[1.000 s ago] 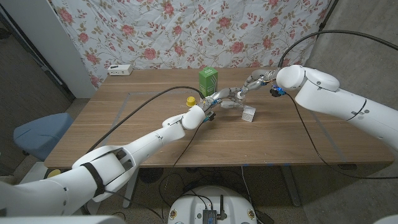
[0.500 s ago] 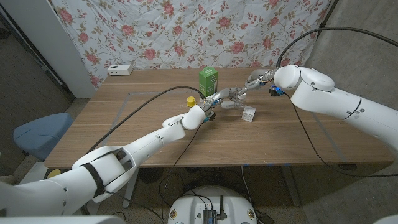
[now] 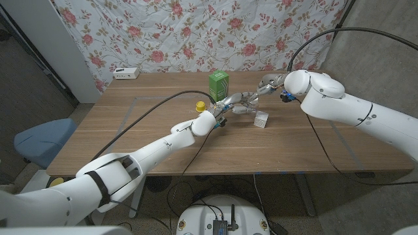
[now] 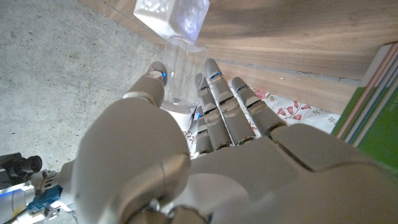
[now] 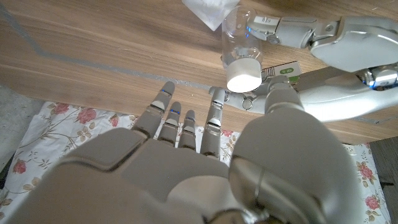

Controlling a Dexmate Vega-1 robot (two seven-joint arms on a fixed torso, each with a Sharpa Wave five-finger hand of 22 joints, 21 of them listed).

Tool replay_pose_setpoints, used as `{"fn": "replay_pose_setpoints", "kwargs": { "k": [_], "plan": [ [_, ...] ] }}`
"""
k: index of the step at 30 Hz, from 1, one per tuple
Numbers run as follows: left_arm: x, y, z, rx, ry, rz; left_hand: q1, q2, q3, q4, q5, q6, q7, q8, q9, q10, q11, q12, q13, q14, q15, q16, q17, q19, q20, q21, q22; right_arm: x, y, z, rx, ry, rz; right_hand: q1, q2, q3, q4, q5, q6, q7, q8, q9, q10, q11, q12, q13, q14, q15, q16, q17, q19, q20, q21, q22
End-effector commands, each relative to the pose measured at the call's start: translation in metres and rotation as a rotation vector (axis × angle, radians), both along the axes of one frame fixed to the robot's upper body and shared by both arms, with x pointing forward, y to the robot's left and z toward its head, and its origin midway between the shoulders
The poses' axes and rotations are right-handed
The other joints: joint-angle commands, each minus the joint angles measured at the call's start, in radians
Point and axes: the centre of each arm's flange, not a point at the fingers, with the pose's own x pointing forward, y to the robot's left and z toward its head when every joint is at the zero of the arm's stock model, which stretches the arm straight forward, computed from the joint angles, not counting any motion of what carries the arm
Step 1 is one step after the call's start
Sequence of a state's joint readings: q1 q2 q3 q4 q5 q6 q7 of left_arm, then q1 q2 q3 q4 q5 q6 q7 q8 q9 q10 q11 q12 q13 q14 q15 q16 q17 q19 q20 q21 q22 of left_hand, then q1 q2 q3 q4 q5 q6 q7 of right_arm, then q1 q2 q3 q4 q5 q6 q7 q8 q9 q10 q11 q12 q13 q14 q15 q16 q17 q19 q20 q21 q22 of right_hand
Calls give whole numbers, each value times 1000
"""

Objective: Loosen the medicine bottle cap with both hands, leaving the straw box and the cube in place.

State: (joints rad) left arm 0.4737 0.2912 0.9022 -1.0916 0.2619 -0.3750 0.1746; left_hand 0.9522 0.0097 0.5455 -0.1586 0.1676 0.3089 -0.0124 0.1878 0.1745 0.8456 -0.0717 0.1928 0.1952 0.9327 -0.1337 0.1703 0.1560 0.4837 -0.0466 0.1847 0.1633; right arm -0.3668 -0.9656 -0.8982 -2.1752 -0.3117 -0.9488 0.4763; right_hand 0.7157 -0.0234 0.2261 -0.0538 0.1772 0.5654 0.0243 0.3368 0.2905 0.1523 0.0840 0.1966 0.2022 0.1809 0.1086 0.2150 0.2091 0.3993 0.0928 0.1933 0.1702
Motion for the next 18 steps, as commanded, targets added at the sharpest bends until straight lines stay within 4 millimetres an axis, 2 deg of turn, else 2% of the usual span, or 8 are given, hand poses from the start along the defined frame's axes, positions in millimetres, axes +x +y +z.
{"fn": "replay_pose_setpoints", "kwargs": {
  "k": [1, 3, 5, 10, 18],
  "plan": [
    [1, 0, 2, 1, 1, -6, 9, 9, 6, 6, 6, 1, -2, 0, 3, 75, -68, 5, -1, 9, -66, 4, 5, -4, -27, 1, 2, 3, 6, -4, -38, -5, -24, 8, 8, 7, -11, 4, 15, -2, 10, 3, 11, 2, 9, 5, 9, -3, 3, 0, 14, 1, 8, 3],
    [1, 0, 2, 1, 0, -5, 8, 9, 7, 6, 6, 1, -2, 0, 3, 72, -77, 4, -1, 8, -67, 3, 5, -3, -27, 1, 2, 4, 6, -4, -40, -6, -22, 13, 10, 9, -14, 5, 19, -4, 11, 3, 12, 1, 9, 4, 10, -2, 3, 0, 16, -1, 9, 3],
    [1, 0, 3, 2, 0, -3, 8, 7, 6, 5, 5, 2, -3, 0, 3, 75, -71, 5, -1, 8, -68, 3, 5, -3, -27, 1, 2, 5, 7, -5, -46, -6, -28, 19, 13, 12, -18, 6, 21, -5, 12, 4, 12, 1, 9, 4, 11, -6, 3, -1, 16, -1, 8, 3],
    [2, 0, 3, 2, 4, -4, 6, 9, 7, 7, 6, 1, -2, 0, 3, 74, -75, 4, -1, 8, -68, 3, 5, -3, -26, 1, 2, 6, 9, -5, -64, -20, -37, 27, 17, 17, -25, 7, 28, -11, 16, 5, 13, -1, 8, 4, 14, -8, 3, -2, 16, -1, 8, 3],
    [4, 0, 3, 0, 6, -4, 7, 9, 7, 6, 6, 0, -3, 0, 3, 74, -68, 4, -1, 9, -68, 3, 5, -3, -26, 1, 2, 6, 11, -5, -78, -30, -50, 44, 24, 25, -38, 8, 43, -26, 24, 7, 21, -6, 10, 4, 19, -15, 4, -3, 19, 0, 7, 3]
  ]
}}
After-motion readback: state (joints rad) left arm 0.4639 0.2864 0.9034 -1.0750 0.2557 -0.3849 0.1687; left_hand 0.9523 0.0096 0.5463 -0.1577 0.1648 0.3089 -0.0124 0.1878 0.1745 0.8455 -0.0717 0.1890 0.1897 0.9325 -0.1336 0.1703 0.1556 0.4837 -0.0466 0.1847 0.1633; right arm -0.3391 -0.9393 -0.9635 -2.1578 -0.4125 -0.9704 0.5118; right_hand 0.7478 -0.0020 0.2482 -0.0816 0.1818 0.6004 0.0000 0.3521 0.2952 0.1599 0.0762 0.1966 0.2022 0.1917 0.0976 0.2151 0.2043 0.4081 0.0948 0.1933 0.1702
